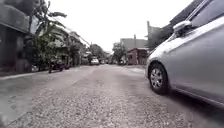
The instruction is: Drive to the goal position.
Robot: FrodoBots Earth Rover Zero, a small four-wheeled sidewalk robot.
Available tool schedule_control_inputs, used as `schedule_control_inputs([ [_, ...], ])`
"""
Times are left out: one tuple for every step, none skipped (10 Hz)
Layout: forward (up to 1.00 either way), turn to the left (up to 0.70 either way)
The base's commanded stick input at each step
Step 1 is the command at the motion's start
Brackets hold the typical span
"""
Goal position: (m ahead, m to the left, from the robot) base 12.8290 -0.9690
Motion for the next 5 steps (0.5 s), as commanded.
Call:
schedule_control_inputs([
  [1.0,0.0],
  [1.0,-0.27],
  [1.0,-0.27],
  [1.0,-0.27],
  [1.0,0.0],
])
